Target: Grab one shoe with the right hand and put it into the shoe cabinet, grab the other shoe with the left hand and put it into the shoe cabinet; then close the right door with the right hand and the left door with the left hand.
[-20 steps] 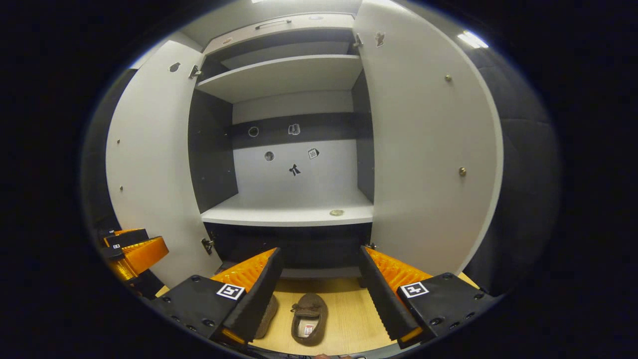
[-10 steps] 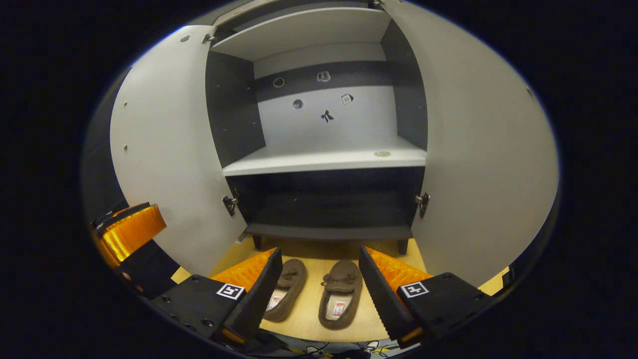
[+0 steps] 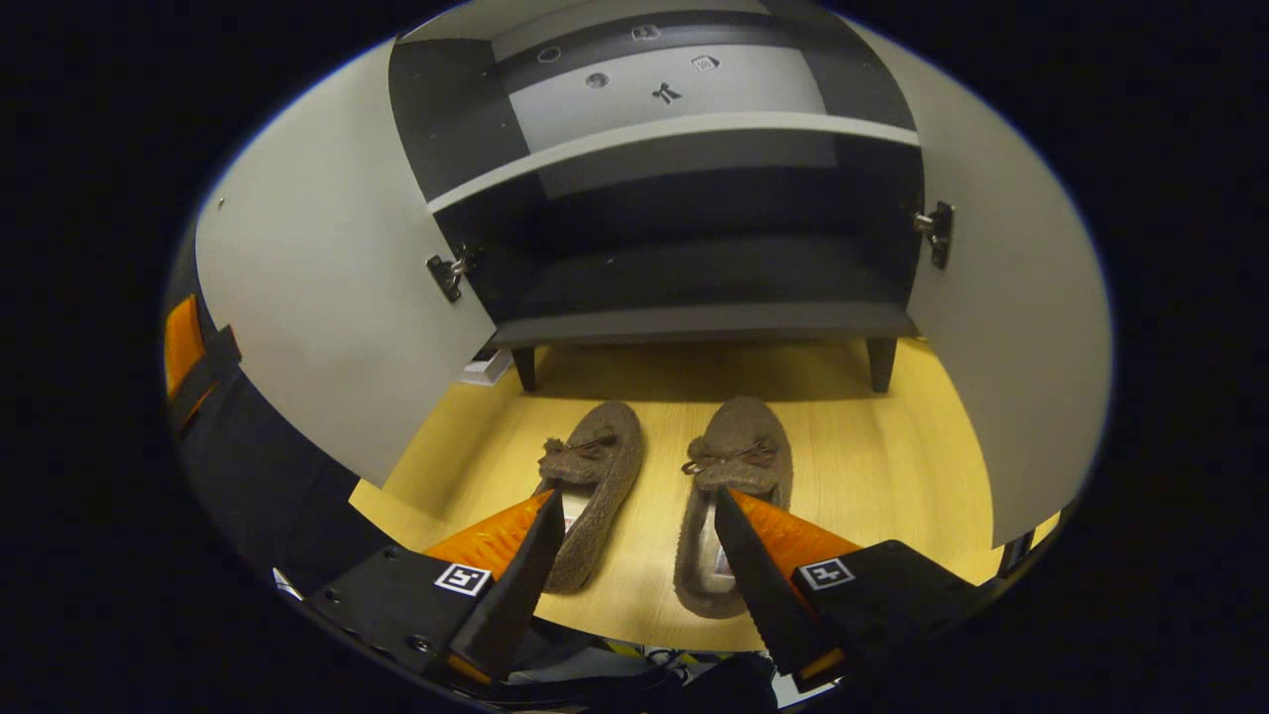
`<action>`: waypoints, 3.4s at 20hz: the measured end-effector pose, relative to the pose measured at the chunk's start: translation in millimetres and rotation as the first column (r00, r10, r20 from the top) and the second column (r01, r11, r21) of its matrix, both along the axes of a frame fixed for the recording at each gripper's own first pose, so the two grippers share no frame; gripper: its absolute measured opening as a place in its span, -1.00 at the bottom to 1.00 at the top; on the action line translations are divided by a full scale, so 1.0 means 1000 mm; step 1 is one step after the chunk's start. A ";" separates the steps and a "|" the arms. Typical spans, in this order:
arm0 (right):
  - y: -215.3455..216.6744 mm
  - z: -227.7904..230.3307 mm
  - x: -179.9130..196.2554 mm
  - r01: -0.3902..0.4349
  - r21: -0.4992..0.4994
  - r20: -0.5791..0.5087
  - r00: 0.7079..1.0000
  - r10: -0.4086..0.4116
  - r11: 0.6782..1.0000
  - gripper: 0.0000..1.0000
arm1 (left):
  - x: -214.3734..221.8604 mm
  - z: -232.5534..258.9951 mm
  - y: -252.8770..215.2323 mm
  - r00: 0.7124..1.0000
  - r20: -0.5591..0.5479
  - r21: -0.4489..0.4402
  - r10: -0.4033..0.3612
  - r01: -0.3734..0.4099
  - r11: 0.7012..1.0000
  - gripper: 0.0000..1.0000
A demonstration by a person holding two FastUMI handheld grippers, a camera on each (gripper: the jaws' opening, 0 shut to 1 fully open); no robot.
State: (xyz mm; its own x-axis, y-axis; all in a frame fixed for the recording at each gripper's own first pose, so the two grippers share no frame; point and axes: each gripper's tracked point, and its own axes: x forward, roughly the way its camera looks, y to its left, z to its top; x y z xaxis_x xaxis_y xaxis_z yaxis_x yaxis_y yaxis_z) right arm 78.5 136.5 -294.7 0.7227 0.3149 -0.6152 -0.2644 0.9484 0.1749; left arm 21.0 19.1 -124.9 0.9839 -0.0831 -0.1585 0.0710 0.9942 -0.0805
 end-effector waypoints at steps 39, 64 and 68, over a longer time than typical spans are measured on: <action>-0.069 -0.047 -0.010 0.046 -0.252 -0.120 0.990 -0.078 0.967 -0.89 | -0.024 -0.038 0.003 0.998 -0.069 0.023 0.007 -0.006 1.000 0.89; -0.029 0.239 0.019 0.012 -0.061 0.264 0.965 0.005 0.998 -0.89 | 0.011 -0.025 -0.023 0.995 -0.039 0.057 -0.090 0.092 0.994 1.00; -0.031 0.283 0.064 0.014 -0.061 0.345 0.939 0.008 0.998 -0.89 | 0.025 -0.013 -0.025 0.997 -0.014 0.063 -0.070 0.070 0.995 0.89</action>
